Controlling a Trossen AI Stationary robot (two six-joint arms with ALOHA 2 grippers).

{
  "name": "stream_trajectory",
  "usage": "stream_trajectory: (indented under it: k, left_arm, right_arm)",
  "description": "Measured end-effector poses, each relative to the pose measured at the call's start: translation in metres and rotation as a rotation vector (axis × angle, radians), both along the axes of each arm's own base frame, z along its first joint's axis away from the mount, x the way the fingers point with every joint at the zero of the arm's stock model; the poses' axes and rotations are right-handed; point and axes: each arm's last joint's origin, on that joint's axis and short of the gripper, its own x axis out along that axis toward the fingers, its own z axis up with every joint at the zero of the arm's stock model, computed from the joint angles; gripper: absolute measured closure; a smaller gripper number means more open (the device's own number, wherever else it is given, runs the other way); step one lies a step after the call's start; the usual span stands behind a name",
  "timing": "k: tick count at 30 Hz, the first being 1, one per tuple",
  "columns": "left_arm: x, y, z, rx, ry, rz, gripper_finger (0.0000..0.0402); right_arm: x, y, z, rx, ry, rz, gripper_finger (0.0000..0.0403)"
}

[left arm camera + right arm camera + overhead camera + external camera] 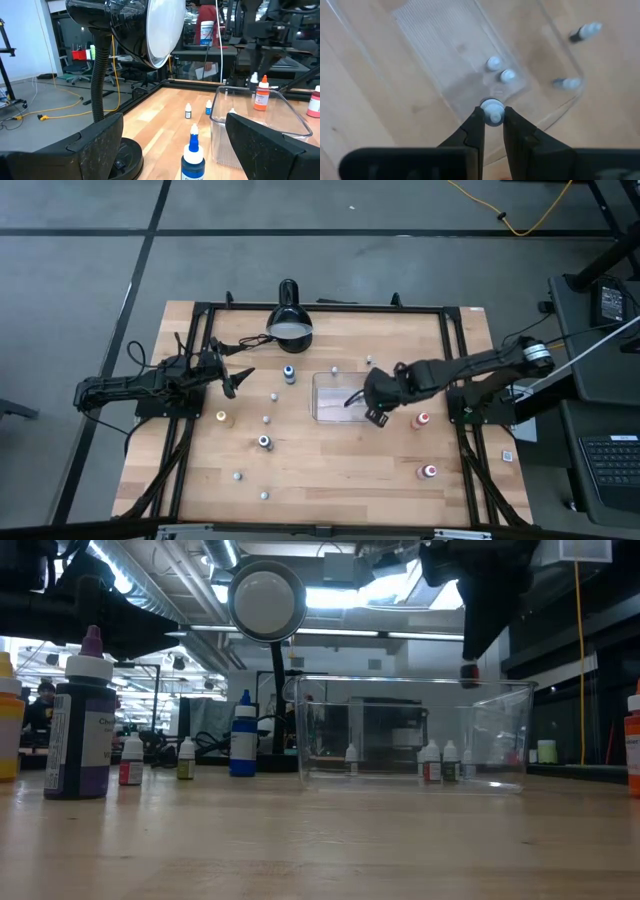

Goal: Pick & Place food coloring
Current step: Put the small orange food coloring bottle into the transparent bin

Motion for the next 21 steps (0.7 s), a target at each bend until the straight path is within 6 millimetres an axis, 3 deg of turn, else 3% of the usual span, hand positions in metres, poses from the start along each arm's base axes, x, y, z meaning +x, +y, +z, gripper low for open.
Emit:
stream_trajectory:
  k: [9,21]
  left_arm:
    - [0.000,0.000,0.000,0.000,0.000,0.000,0.0054]
    - [0.000,0.000,0.000,0.000,0.000,0.000,0.0054]
  right_arm:
    - [0.011,0.014,-0.021,0.019,0.010,-0.215,0.0349]
    - [0.029,0.018,-0.050,0.046,-0.017,-0.503,0.0349]
